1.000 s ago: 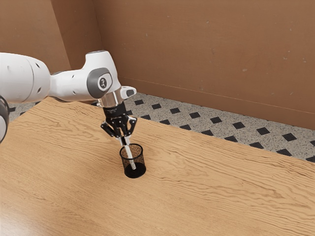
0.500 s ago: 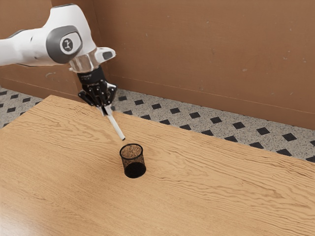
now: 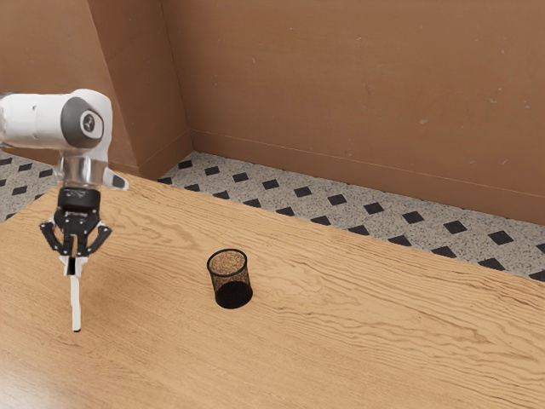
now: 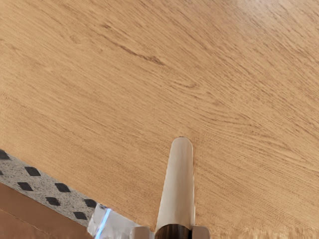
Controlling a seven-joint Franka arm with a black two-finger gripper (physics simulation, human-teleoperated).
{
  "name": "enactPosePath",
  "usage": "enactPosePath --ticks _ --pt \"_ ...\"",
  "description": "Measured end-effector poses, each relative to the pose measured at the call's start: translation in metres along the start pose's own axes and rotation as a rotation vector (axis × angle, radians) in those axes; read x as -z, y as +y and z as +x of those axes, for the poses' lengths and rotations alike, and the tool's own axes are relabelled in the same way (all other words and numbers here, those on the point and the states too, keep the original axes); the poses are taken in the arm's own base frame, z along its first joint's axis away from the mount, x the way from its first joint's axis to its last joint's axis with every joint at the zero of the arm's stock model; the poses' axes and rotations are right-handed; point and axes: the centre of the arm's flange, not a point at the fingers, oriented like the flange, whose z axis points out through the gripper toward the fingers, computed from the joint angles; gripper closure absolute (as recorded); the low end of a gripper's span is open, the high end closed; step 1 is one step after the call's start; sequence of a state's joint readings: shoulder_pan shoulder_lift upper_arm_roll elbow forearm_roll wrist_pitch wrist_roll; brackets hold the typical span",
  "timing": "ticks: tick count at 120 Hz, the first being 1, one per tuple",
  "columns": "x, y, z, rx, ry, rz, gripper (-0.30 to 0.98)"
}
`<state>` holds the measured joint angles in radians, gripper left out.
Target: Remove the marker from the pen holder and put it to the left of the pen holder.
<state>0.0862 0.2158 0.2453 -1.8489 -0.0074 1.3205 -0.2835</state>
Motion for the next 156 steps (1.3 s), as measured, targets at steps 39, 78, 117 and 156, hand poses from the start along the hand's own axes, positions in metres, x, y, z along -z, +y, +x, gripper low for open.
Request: enactPosePath --ticks 39,78,117,156 --pt "-0.031 0.034 0.042 -0.019 -0.331 0.154 0.78" --pt "0.003 0.070 0.028 -0.116 -0.288 0.127 0.31" --pt "0.150 0.100 -0.100 -0.289 0.385 -0.051 0.08" --pt "0.156 0.105 -0.093 -0.296 0.477 -0.080 0.03"
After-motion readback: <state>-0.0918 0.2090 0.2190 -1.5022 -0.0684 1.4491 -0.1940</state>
